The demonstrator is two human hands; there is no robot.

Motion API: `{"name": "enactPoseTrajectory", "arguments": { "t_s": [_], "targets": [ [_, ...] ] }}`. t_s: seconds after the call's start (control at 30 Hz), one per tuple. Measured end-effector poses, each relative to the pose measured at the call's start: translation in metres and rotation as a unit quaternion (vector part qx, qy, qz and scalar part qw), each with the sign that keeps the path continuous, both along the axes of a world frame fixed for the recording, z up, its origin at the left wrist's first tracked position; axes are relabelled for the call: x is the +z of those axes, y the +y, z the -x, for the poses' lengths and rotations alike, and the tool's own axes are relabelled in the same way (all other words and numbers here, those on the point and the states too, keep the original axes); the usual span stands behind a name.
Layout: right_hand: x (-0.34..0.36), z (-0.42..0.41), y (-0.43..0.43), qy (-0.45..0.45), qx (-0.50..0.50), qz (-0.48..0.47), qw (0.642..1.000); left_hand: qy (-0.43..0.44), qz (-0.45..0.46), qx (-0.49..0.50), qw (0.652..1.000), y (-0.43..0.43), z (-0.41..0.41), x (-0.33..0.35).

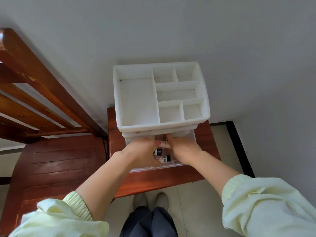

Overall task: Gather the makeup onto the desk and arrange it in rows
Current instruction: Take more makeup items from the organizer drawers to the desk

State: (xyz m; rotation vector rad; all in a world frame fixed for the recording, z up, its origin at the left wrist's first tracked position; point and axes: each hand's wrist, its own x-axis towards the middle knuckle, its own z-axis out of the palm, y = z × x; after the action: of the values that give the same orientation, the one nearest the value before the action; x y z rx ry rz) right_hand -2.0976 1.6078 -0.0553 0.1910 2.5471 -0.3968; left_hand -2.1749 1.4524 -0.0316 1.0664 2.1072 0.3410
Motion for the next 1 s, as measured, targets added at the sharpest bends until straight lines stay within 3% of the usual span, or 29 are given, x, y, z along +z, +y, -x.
{"name": "enactPoseTrajectory", "arguments": {
  "t_s": [0.1, 0.27, 0.57, 0.73, 0.87, 1.0],
  "targets": [
    [0.011, -0.008, 0.006, 0.009, 0.087, -0.076, 0.993, 0.041, 0.020, -0.008, 0.999, -0.003, -0.001, 0.001],
    [0.031, -0.014, 0.006, 0.023, 0.144, -0.100, 0.984, 0.066, 0.037, -0.018, 0.997, -0.010, 0.002, 0.001],
    [0.028, -0.006, 0.003, 0.017, 0.073, -0.072, 0.995, 0.041, 0.026, 0.018, 0.999, -0.008, 0.002, -0.001],
    [0.024, -0.004, 0.002, 0.022, 0.087, -0.115, 0.989, 0.035, 0.041, 0.009, 0.998, 0.000, 0.002, -0.002],
    [0.026, -0.005, 0.006, 0.015, 0.084, -0.126, 0.988, -0.018, 0.034, 0.024, 0.999, 0.002, -0.001, -0.002],
    [0.028, -0.004, 0.005, 0.007, 0.085, -0.131, 0.988, 0.046, 0.054, 0.000, 0.997, 0.005, 0.000, -0.001]
  ]
}}
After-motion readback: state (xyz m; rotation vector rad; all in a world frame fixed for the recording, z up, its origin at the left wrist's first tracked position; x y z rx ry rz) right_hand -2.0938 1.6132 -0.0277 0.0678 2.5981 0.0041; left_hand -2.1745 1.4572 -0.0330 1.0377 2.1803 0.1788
